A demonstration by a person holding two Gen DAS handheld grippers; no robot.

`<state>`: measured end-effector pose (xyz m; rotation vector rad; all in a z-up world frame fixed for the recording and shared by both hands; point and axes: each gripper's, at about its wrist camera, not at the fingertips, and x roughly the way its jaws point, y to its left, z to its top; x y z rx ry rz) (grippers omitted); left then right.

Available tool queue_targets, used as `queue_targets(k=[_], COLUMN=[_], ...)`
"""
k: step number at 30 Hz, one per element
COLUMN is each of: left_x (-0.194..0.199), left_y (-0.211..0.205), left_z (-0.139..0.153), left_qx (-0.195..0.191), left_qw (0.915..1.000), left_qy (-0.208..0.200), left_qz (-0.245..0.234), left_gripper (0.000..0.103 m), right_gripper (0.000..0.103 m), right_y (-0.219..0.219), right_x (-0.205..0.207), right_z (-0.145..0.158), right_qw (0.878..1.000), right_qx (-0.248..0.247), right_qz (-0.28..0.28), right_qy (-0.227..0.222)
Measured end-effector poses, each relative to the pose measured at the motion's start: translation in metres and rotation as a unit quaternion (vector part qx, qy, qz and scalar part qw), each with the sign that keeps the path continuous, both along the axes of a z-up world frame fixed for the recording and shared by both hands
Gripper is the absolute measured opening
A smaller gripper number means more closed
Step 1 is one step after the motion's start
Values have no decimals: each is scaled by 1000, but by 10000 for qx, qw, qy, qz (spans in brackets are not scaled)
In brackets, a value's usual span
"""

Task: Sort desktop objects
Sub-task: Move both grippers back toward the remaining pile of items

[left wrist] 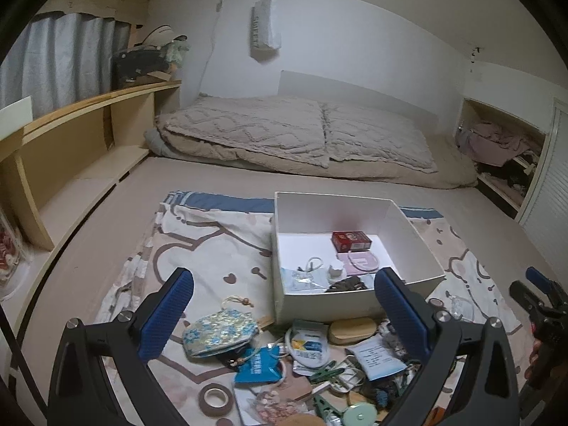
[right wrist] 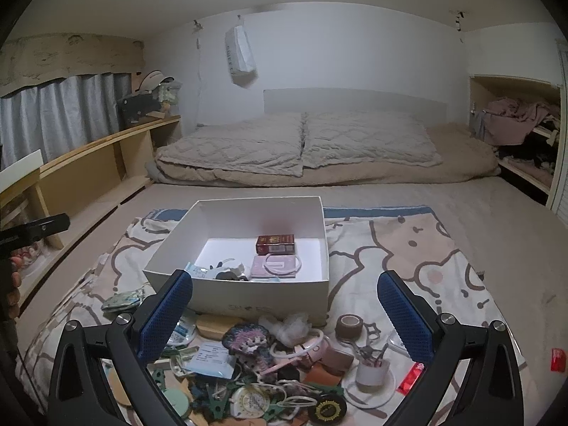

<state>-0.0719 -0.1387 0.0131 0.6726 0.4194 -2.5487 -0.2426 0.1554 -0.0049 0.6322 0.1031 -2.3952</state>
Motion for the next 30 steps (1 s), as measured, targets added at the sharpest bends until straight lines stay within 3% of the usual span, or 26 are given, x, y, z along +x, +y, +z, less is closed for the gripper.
queue_targets(k=[12,30], left_x=[17,24], left_y=[-26,-56], left_z=[-32,-51], left_qx=[-21,234], left_qw=[9993,9971], left_qy=[-280,-488], left_qz=[261,534], left_gripper=[102,103], right_gripper=[103,103], right_y=[18,78], right_x=[-13,-54], right_z=[-20,-57], right_qw=[9995,9906], right_qx=[69,366], right_qz=[-245,-1086], right_qy=[-187,-742])
